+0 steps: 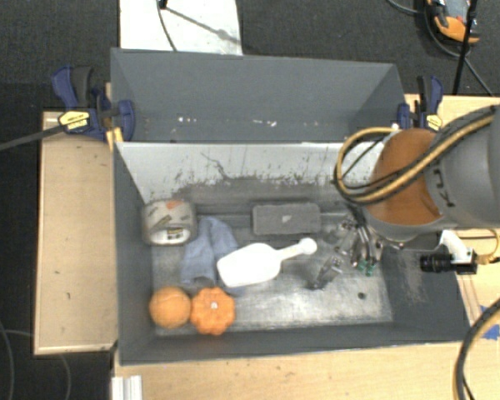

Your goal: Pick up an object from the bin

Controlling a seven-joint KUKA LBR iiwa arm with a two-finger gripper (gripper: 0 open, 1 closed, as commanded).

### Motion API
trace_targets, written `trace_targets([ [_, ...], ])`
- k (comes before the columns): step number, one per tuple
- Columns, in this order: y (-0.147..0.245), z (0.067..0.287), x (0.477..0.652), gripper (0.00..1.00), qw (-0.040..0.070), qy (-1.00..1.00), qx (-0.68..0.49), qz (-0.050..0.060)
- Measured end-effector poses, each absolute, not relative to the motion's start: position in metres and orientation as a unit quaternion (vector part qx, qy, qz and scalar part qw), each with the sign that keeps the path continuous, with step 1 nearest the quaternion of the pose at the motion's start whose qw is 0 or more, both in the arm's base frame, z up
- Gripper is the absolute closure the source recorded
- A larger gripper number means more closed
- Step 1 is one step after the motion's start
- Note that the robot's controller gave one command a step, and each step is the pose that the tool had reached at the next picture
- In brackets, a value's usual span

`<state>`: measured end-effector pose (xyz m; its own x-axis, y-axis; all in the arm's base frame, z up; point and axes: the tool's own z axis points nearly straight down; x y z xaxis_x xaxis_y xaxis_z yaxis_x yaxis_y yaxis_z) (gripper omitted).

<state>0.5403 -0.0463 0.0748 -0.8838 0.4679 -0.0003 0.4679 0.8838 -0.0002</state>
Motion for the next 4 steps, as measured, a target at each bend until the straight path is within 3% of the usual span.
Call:
trace_targets([
  [1,0.0325,0.0719,0.5521,1.0,0.002,0.949,0.315,0.001],
  [4,0.0308,0.0708,0.5548,1.0,-0.002,0.946,0.326,0.0],
])
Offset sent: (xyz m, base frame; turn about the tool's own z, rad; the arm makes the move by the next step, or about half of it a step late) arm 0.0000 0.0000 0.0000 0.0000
